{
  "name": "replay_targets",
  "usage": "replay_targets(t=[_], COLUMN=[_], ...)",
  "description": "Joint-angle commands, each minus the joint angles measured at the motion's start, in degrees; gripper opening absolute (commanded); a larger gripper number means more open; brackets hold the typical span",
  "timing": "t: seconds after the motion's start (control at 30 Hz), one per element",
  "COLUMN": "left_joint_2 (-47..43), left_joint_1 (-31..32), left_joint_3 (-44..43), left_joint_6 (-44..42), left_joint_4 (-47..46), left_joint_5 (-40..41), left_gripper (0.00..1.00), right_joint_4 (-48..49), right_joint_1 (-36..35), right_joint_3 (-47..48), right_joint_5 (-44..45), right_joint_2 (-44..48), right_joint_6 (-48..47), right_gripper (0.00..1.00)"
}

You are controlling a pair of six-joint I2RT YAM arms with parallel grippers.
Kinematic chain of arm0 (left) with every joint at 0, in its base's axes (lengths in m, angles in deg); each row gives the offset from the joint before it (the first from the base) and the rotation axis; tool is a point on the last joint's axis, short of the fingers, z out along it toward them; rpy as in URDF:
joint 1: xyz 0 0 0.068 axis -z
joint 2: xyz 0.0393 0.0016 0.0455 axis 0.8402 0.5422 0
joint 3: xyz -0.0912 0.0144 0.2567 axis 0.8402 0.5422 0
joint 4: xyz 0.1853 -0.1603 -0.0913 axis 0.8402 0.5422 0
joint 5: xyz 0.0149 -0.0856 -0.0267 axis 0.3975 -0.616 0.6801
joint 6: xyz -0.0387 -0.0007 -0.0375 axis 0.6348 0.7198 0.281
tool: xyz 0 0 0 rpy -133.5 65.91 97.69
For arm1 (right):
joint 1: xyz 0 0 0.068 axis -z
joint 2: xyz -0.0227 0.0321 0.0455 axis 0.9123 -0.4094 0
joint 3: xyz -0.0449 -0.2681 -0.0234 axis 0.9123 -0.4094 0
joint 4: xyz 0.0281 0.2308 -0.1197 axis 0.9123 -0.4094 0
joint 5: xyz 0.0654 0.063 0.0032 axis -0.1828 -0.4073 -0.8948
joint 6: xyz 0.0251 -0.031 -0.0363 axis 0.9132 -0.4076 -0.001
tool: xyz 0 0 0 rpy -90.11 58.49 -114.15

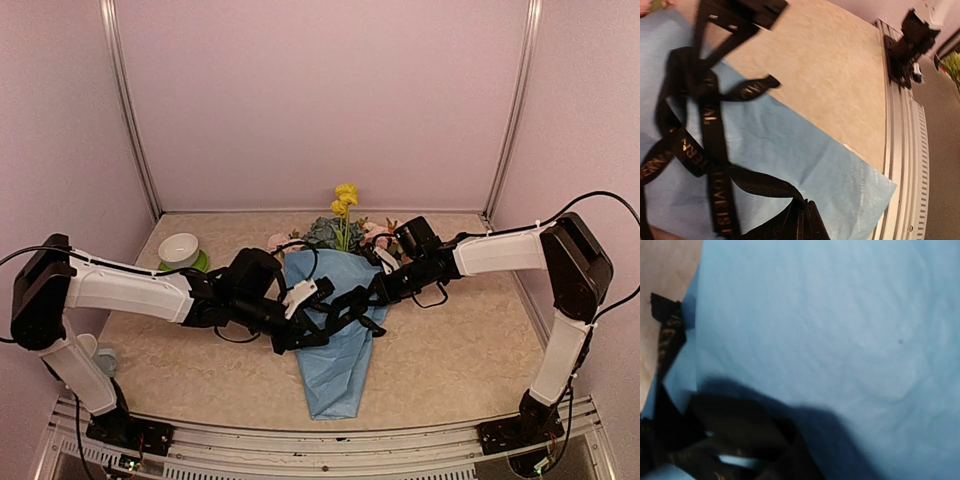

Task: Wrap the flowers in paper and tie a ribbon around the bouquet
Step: Cross the ribbon over the folded bouquet.

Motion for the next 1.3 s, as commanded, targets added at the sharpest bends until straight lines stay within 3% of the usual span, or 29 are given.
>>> replay_targets(t=[0.0, 0.17, 0.3, 0.43, 0.5, 0.53, 0.6, 0.63, 0.77, 0.87, 0.97, 1.17, 1.27], left_joint_2=[4.3, 3.2, -3.1, -6.3, -3.7, -0.8, 3.5, 5.2, 9.5, 12.1, 13.2, 17.2, 19.0], left_joint_1=[5.4, 7.8, 5.1, -3.4, -8.0, -9.2, -9.5, -8.9, -7.2, -7.2, -5.8, -4.5, -4.5], left_joint_3=[-3.3, -5.8, -3.6, 1.8, 1.4, -0.2, -4.3, -6.1, -9.1, -11.3, -10.6, -13.5, -14.3], left_joint_6=[-6.9, -11.6, -11.9, -7.7, -6.4, -6.9, -9.5, -11.2, -17.4, -17.5, -17.7, -18.9, -19.3], left_joint_4=[11.1, 17.6, 12.2, 0.1, -2.0, -1.2, 1.3, 2.3, 2.6, 2.6, -2.3, -3.1, -3.1], left_joint_5=[-1.1, 4.8, 8.5, 10.6, 11.2, 11.7, 12.8, 12.4, 12.2, 17.0, 24.7, 31.7, 28.0], left_gripper=[0.06, 0.60, 0.80, 0.97, 0.92, 0.83, 0.39, 0.27, 0.34, 0.37, 0.48, 0.48, 0.45], right_joint_4=[-0.8, -1.4, -1.3, -1.4, -1.6, -1.7, -1.9, -1.9, -2.1, -2.4, -3.9, -7.7, -8.2], right_joint_1=[0.4, 0.4, 0.4, 0.4, 0.4, 0.4, 0.4, 0.4, 0.4, 0.4, 0.4, 0.4, 0.4], right_joint_3=[1.7, 2.1, 2.1, 2.2, 2.5, 2.6, 2.9, 2.9, 3.3, 3.5, 4.4, 6.7, 7.4], right_joint_5=[0.2, 0.5, 0.2, -0.1, -0.2, -0.3, -0.6, -0.8, -0.9, -0.6, -0.1, 1.8, 2.2], right_joint_2=[-0.3, -0.3, -0.4, -0.6, -0.7, -0.8, -0.7, -0.6, -0.1, 0.3, 0.1, 0.0, 0.4], right_joint_6=[-0.2, -0.5, -0.5, -0.7, -0.8, -0.9, -1.0, -1.2, -1.7, -1.7, -2.5, -4.6, -5.1], right_gripper=[0.01, 0.01, 0.01, 0.01, 0.01, 0.01, 0.02, 0.02, 0.02, 0.02, 0.03, 0.05, 0.07])
